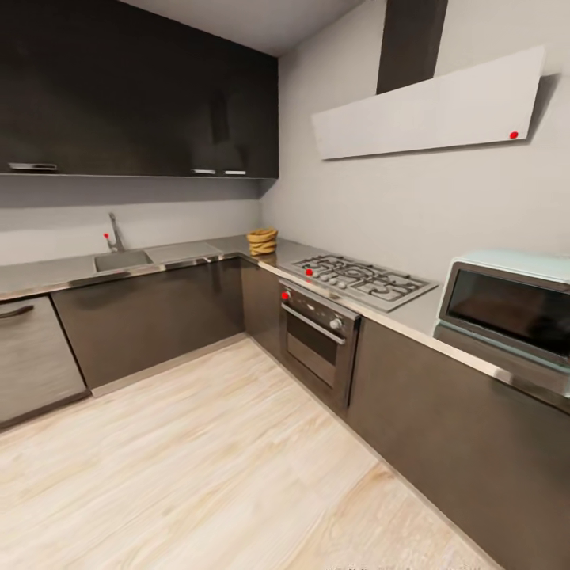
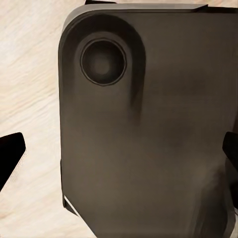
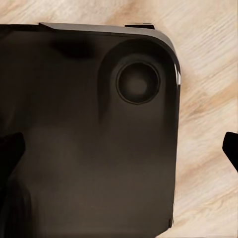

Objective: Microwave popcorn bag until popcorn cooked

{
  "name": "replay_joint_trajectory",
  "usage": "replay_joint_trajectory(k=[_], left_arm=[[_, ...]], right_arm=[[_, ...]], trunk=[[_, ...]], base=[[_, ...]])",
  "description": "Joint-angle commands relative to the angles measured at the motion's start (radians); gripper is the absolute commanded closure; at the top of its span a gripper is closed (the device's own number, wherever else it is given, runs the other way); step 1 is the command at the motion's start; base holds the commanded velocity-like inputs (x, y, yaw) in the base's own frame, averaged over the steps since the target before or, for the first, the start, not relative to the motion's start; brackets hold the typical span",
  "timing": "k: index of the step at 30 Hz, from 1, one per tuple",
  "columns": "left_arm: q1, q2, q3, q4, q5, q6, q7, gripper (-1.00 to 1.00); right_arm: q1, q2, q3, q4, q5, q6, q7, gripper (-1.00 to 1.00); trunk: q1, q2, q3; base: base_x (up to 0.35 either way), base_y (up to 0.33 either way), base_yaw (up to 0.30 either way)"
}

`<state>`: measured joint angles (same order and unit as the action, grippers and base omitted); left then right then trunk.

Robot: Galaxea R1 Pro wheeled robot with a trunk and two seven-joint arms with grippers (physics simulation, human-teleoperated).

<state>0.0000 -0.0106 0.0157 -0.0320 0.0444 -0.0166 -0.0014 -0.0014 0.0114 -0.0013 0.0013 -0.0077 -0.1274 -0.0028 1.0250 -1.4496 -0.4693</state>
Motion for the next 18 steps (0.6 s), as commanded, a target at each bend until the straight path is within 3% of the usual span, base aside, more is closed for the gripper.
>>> replay_joint_trajectory(k=[1,10,18], left_arm=[[0.000,0.000,0.001,0.000,0.005,-0.002,0.000,-1.00],[0.000,-0.001,0.002,0.000,0.005,-0.002,0.002,-1.00],[0.000,-0.001,0.001,0.000,0.005,-0.002,0.000,-1.00]], right_arm=[[0.000,0.000,0.000,0.000,-0.001,-0.003,0.000,-1.00],[0.000,-0.001,-0.002,0.000,-0.003,-0.003,0.000,-1.00],[0.000,-0.001,-0.001,0.000,-0.003,-0.003,0.000,-1.00]], trunk=[[0.000,0.000,-0.001],[0.000,0.000,-0.001],[0.000,0.000,-0.001]], base=[[0.002,0.001,-0.293],[0.019,0.004,-0.294],[0.283,0.113,-0.295]])
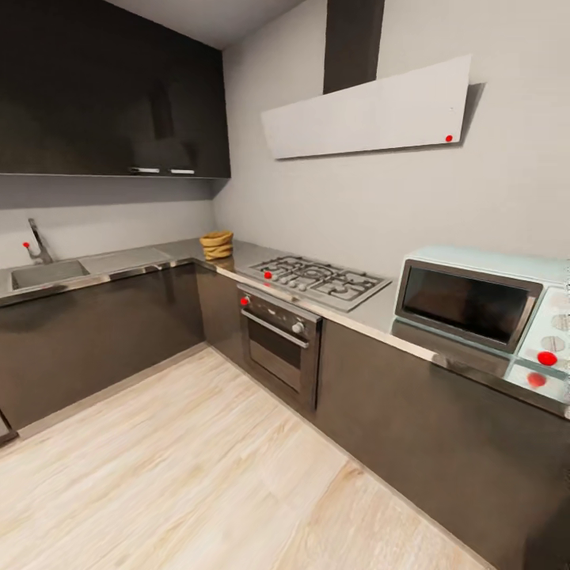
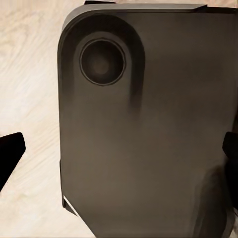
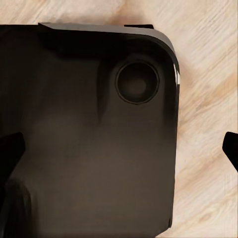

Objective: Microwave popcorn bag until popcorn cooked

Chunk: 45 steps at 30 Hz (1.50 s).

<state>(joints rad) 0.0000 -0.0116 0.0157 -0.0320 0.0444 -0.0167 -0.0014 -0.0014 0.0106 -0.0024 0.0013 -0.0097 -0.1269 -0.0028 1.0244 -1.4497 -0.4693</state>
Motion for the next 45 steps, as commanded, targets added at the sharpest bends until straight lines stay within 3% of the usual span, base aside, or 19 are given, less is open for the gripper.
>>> replay_joint_trajectory(k=[1,32,45], left_arm=[[0.000,0.000,0.001,0.000,0.005,-0.002,0.000,-1.00],[0.000,0.001,0.001,0.000,0.005,-0.002,0.000,-1.00],[0.000,0.001,0.001,0.000,0.005,-0.002,0.001,-1.00]], right_arm=[[0.000,0.000,-0.001,0.000,-0.001,-0.003,0.000,-1.00],[0.000,0.000,-0.001,0.000,-0.003,-0.003,0.000,-1.00],[0.000,0.000,-0.001,0.000,-0.003,-0.003,0.000,-1.00]], trunk=[[0.001,0.000,-0.001],[0.001,0.000,-0.001],[0.001,0.000,-0.001]], base=[[0.306,0.128,-0.295],[0.305,0.109,-0.295],[0.023,0.005,-0.295]])
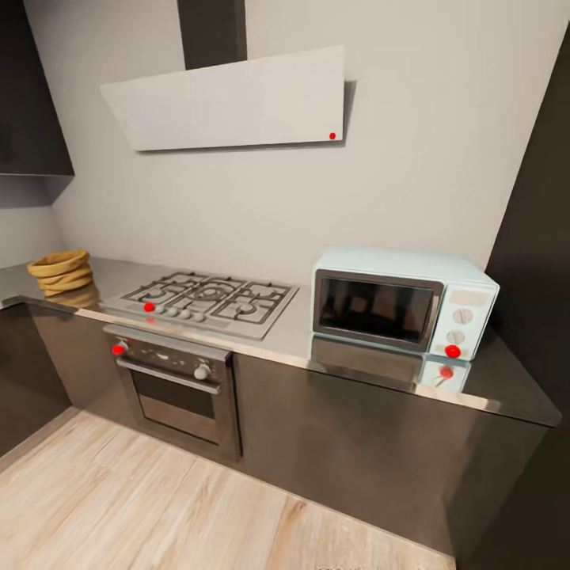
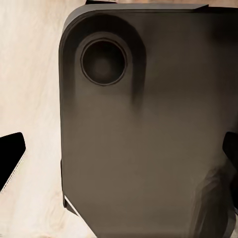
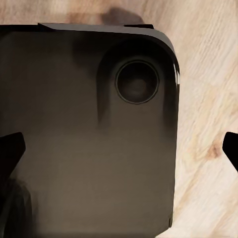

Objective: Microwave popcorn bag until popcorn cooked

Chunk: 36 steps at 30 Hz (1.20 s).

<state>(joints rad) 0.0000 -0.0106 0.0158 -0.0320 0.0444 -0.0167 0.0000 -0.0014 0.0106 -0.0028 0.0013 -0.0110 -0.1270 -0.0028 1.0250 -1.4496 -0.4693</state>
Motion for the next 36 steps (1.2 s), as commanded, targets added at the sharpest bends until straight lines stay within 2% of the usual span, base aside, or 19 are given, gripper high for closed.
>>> replay_joint_trajectory(k=[1,13,31,36], left_arm=[[0.000,0.000,0.001,0.000,0.005,-0.002,0.000,-1.00],[0.000,-0.001,0.001,0.000,0.005,-0.002,0.000,-1.00],[0.000,0.000,0.001,0.000,0.005,-0.002,-0.002,-1.00],[0.000,0.000,0.001,0.000,0.005,-0.002,-0.002,-1.00]], right_arm=[[0.000,0.000,0.000,0.000,-0.001,-0.003,0.000,-1.00],[0.000,0.000,0.000,0.000,-0.001,-0.003,0.000,-1.00],[0.000,0.000,0.000,0.000,-0.001,-0.003,0.000,-1.00],[0.000,0.000,0.001,0.000,-0.001,-0.003,0.000,-1.00]], trunk=[[0.000,0.000,-0.001],[0.000,0.000,-0.001],[0.000,0.000,-0.001],[0.000,0.000,-0.001]], base=[[0.000,0.000,-0.295],[0.009,0.003,-0.295],[0.278,0.164,-0.295],[0.084,0.031,-0.295]])
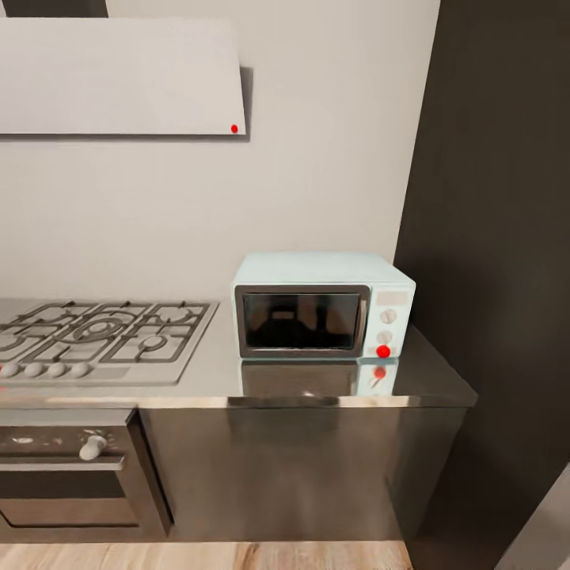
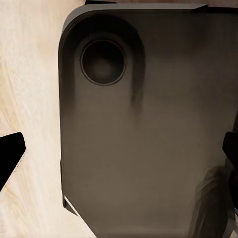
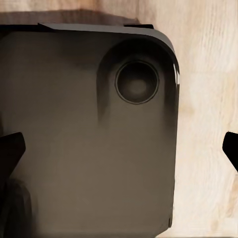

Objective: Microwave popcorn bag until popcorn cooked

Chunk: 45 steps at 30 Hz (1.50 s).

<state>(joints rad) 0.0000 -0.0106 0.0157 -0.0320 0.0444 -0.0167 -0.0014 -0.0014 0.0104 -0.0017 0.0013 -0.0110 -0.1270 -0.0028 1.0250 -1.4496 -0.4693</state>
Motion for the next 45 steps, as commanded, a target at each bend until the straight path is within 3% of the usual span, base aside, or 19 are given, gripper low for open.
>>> replay_joint_trajectory(k=[1,13,14,18,21,44,45], left_arm=[[0.000,0.000,0.001,0.000,0.005,-0.002,0.000,-1.00],[0.000,0.000,0.002,0.000,0.009,-0.002,0.002,-1.00],[0.000,0.000,0.002,0.000,0.019,-0.002,0.003,-1.00],[0.000,0.001,0.000,0.000,0.119,-0.002,0.007,-1.00],[0.000,0.001,0.000,0.000,0.140,-0.002,0.008,-1.00],[0.000,0.000,-0.002,0.000,0.144,-0.002,0.009,-1.00],[0.000,0.000,-0.001,0.000,0.144,-0.003,0.009,-1.00]], right_arm=[[0.000,0.000,0.000,0.000,-0.001,-0.003,0.000,-1.00],[0.000,0.000,0.009,0.000,0.013,-0.004,0.002,-1.00],[0.000,0.000,0.011,0.001,0.015,-0.004,0.003,-1.00],[0.000,0.000,0.014,0.003,0.055,-0.005,0.006,-1.00],[0.000,0.000,0.012,0.003,0.069,-0.004,0.007,-1.00],[0.000,-0.004,0.013,0.003,0.071,0.001,0.017,-1.00],[0.000,-0.005,0.008,-0.056,0.080,0.015,0.018,-1.00]], trunk=[[0.000,0.000,-0.001],[0.000,0.000,-0.001],[0.000,0.000,-0.001],[0.000,0.000,-0.001],[0.000,0.000,-0.001],[0.000,0.000,-0.001],[0.000,0.000,-0.001]], base=[[0.010,0.004,-0.295],[0.001,0.004,-0.109],[0.000,0.090,-0.001],[0.000,0.185,0.000],[0.000,0.201,0.000],[0.000,0.014,0.000],[0.000,0.000,0.000]])
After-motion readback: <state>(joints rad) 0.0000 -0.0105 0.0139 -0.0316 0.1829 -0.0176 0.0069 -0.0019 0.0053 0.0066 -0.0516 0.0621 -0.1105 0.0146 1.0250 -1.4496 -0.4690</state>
